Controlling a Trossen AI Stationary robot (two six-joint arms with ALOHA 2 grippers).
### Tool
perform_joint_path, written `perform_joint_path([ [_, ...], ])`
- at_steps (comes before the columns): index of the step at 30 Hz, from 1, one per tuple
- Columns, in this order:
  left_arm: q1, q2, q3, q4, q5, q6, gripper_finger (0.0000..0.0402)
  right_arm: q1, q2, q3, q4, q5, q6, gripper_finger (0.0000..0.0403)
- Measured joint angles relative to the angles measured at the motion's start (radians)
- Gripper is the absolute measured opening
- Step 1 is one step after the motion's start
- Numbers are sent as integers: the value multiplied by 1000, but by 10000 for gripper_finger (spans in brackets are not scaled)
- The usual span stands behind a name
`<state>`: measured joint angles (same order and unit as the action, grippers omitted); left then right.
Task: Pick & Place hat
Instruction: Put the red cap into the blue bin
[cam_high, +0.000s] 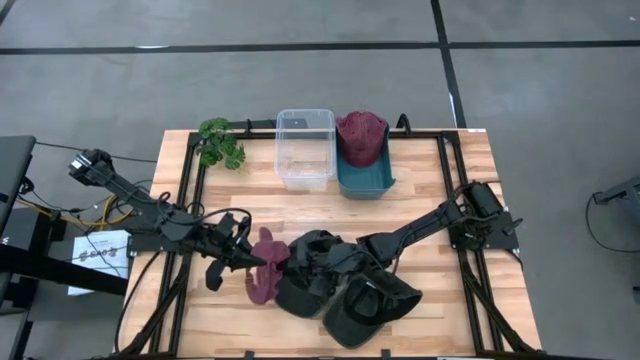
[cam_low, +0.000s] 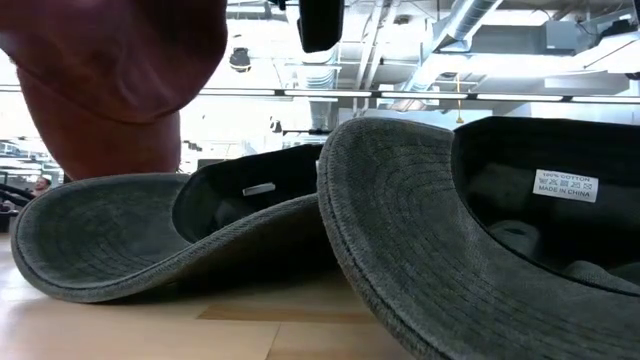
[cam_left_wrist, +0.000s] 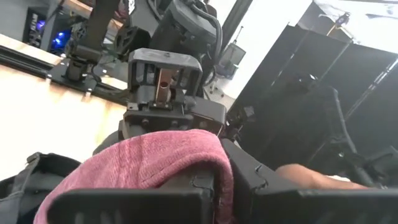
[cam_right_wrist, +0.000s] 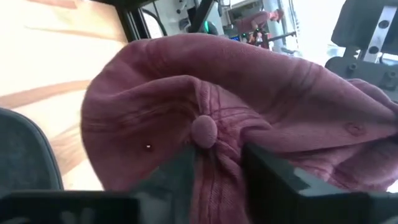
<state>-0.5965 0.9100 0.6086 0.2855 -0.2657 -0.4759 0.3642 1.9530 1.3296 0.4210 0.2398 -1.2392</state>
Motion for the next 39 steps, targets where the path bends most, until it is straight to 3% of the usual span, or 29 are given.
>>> perform_joint_path([
  [4,8,0,0,10,7,0,19,-9,0,0,-4,0,0,34],
  [6,7,0,0,9,11,0,19,-10,0,0,-8,1,-1,11],
  [21,1,0,0,0,102,67,32,53,-1,0,-26,149,-38,2],
  [34,0,0,0,-81,104,106,152,113,-23,0,-107,210,-45,1],
  [39,1,0,0,-151,102,105,171,137,-34,0,-135,237,-46,0],
])
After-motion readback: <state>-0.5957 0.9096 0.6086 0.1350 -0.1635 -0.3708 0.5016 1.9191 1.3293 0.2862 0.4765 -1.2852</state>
